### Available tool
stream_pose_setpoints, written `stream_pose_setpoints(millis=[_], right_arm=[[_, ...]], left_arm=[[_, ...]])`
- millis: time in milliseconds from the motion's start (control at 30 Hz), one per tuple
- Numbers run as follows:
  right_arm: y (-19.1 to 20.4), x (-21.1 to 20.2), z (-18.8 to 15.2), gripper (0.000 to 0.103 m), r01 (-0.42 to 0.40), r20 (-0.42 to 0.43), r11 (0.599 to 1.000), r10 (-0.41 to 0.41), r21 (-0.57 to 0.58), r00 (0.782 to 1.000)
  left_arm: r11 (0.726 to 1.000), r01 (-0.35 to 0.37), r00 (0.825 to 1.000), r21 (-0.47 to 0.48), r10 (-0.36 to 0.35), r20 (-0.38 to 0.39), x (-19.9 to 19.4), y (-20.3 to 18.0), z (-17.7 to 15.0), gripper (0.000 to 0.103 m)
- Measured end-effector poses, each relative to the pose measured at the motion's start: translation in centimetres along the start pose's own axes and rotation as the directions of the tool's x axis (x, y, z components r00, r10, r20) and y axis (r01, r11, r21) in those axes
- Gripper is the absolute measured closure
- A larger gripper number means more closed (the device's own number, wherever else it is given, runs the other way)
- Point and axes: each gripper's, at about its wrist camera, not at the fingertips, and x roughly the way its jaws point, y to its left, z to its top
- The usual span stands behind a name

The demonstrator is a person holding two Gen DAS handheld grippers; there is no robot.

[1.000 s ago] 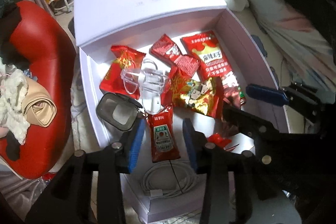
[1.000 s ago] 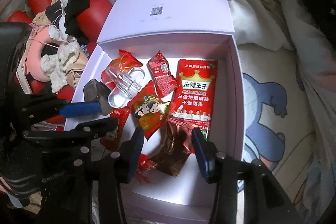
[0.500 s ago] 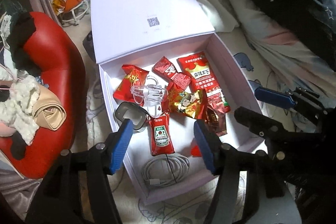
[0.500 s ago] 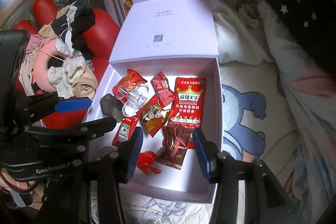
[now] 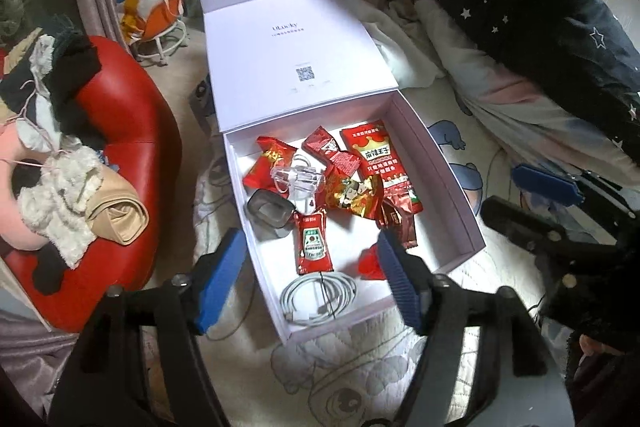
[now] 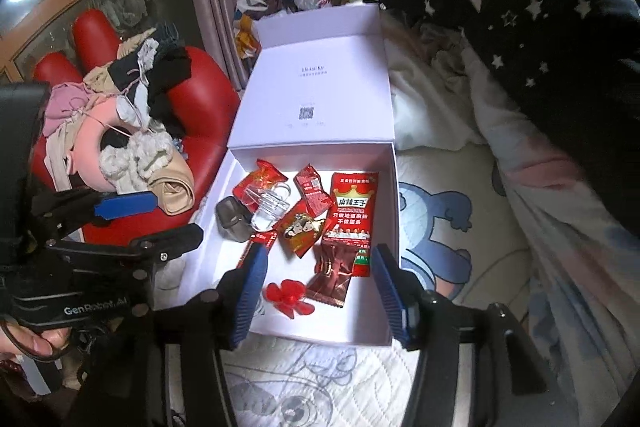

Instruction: Organize objects

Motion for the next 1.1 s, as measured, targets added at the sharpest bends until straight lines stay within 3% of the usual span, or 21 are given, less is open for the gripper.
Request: stream_pose_setpoints(millis=[367, 700, 1100], right_arm=[[1.4, -5.0, -2.8, 0.044, 0.056, 0.06, 0.998, -0.058, 0.034, 0.996], [2.1, -7.4, -6.9, 0.042, 0.117, 0.058, 0.989, -0.123, 0.088, 0.991], [3.2, -8.8, -10.4, 0.042, 0.118, 0.067, 0.99, -0.122, 0.072, 0.99]], left_arm=[[0.998, -0.057, 0.998, 0.029, 0.056, 0.038, -4.0, -0.7, -2.8, 0.029], [0.997, -0.058, 0.997, 0.05, 0.055, 0.055, -7.3, -1.5, -6.7, 0.029], [0.997, -0.061, 0.997, 0.054, 0.058, 0.045, -8.8, -2.0, -10.7, 0.029]])
